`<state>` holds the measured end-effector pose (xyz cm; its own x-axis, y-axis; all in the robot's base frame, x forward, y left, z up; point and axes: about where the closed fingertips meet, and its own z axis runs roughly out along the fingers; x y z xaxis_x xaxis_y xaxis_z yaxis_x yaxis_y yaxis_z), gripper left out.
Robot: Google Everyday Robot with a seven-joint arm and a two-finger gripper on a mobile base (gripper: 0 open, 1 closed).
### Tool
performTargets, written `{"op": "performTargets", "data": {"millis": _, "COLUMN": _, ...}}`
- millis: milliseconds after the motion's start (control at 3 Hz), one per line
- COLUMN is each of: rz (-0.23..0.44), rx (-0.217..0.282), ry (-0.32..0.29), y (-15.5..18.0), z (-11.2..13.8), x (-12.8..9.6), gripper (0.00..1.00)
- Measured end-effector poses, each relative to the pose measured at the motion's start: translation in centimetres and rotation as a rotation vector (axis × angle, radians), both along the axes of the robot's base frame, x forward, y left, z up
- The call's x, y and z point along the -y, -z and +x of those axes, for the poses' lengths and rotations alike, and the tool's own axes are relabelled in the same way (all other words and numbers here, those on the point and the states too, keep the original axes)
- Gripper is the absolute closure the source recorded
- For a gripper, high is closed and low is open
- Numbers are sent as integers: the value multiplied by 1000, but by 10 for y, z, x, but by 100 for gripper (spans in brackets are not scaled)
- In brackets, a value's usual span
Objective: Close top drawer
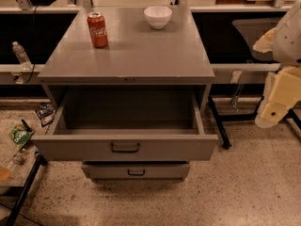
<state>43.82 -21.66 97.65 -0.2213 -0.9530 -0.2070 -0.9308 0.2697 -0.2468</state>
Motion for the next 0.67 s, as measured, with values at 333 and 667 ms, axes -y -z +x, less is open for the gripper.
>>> {"op": "performTargets", "data": {"millis": 333, "rz": 0, "rx": 0, "ry": 0, "y": 0, "z": 0, "x": 0, "gripper": 0}}
{"op": "performTargets", "data": {"millis": 667, "rz": 59, "rx": -9, "ry": -3, "y": 22, "z": 2, "x": -5, "gripper": 16}}
